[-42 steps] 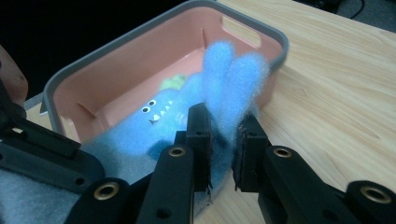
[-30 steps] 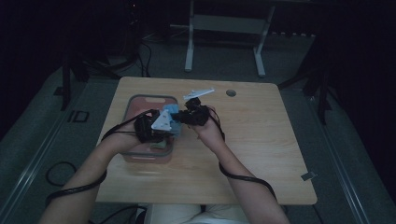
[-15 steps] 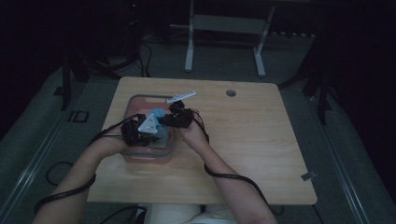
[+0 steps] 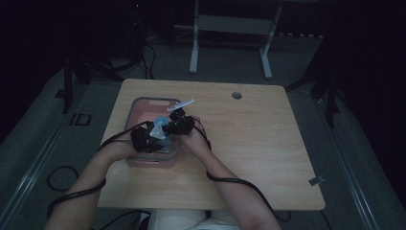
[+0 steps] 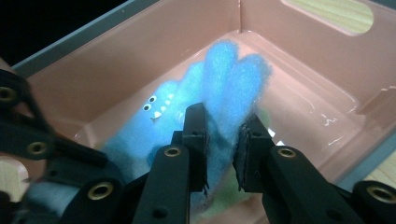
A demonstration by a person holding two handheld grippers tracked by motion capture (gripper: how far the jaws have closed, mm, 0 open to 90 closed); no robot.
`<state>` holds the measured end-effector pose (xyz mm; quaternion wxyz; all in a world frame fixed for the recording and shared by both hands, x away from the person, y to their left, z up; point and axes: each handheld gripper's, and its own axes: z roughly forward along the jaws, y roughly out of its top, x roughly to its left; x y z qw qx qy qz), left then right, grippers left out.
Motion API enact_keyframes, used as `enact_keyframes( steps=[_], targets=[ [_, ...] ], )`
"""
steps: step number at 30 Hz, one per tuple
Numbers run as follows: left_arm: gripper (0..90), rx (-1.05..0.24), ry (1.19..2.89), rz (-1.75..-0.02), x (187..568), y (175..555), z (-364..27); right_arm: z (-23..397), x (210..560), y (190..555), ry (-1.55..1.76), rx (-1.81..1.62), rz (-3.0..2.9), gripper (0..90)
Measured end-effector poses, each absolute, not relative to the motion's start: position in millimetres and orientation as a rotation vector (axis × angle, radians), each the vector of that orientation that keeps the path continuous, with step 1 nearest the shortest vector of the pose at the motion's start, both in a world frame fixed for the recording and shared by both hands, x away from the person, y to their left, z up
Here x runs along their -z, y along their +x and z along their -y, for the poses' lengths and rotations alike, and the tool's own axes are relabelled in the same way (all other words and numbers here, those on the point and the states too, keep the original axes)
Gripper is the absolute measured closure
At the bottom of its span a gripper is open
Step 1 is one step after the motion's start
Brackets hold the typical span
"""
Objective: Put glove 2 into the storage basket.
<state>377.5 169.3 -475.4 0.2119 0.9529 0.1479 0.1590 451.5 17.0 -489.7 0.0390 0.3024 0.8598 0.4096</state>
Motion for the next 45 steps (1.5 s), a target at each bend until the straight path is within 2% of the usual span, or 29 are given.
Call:
enact_keyframes(
  steps=[6, 7, 12, 13, 16, 17, 20, 24, 25, 27, 29, 32, 33, 35, 42, 44, 45],
  targets=[
    [75.2, -0.417, 2.651, -0.416, 482.2, 381.7, -170.8, -21.0, 492.5, 450.6, 0.922, -1.221, -2.64, 74.4],
    [74.6, -0.415, 2.651, -0.415, 482.7, 382.0, -170.1, -21.0, 493.2, 451.5, 0.929, -1.221, -2.637, 70.0],
    [70.3, -0.414, 2.654, -0.418, 482.2, 382.2, -169.5, -17.9, 491.6, 453.7, 0.949, -1.246, -2.628, 63.1],
    [69.7, -0.423, 2.642, -0.427, 481.4, 382.3, -170.0, -14.8, 488.6, 454.0, 0.95, -1.286, -2.622, 58.3],
    [69.1, -0.429, 2.635, -0.426, 481.3, 381.5, -170.1, -12.0, 484.4, 453.2, 0.941, -1.3, -2.615, 55.8],
    [67.1, -0.422, 2.633, -0.433, 481.2, 381.1, -169.8, -9.2, 479.9, 451.8, 0.927, -1.32, -2.607, 52.3],
    [59.3, -0.423, 2.622, -0.441, 479.7, 380.4, -169.4, -6.5, 475.4, 450.1, 0.921, -1.339, -2.597, 49.1],
    [37.9, -0.454, 2.582, -0.482, 471.5, 379.1, -169.7, -0.6, 467.3, 446.9, 0.896, -1.369, -2.582, 43.3],
    [32.9, -0.484, 2.563, -0.51, 466.9, 378.9, -170.7, 3.9, 462.4, 445.2, 0.885, -1.379, -2.569, 38.7],
    [29.8, -0.503, 2.519, -0.538, 459.5, 378.0, -172.8, 5.7, 460.7, 444.4, 0.888, -1.386, -2.565, 37.0],
    [15.9, -0.492, 2.456, -0.571, 447.8, 376.0, -175.8, 14.9, 454.3, 441.6, 0.853, -1.42, -2.564, 28.9],
    [10.0, -0.491, 2.411, -0.579, 441.4, 372.9, -176.0, 21.8, 450.0, 438.9, 0.836, -1.437, -2.555, 26.8],
    [5.7, -0.506, 2.39, -0.591, 437.9, 369.8, -173.2, 29.0, 446.6, 436.3, 0.817, -1.46, -2.552, 20.6],
    [1.9, -0.502, 2.362, -0.596, 436.3, 365.8, -168.4, 36.8, 444.2, 433.5, 0.806, -1.46, -2.544, 19.2],
    [2.0, -0.506, 2.321, -0.593, 438.1, 359.7, -153.6, 57.2, 443.1, 428.4, 0.782, -1.428, -2.537, 15.4],
    [2.0, -0.474, 2.278, -0.581, 438.0, 357.2, -148.0, 64.4, 444.0, 427.1, 0.758, -1.43, -2.544, 13.7],
    [3.9, -0.419, 2.247, -0.577, 437.9, 356.4, -142.6, 72.4, 444.4, 425.4, 0.744, -1.408, -2.543, 13.9]
  ],
)
